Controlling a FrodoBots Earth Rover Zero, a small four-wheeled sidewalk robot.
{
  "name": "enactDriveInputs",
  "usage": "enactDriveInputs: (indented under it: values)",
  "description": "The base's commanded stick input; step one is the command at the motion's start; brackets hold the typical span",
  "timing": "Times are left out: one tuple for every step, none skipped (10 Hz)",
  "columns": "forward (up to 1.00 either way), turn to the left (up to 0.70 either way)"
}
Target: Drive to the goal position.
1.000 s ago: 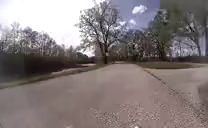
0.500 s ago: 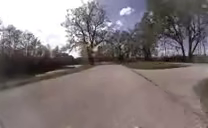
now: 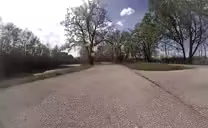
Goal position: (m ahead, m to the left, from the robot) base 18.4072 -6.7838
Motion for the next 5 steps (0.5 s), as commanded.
enactDriveInputs:
  values:
    - [1.00, 0.00]
    - [1.00, 0.00]
    - [1.00, 0.00]
    - [1.00, 0.00]
    - [1.00, 0.00]
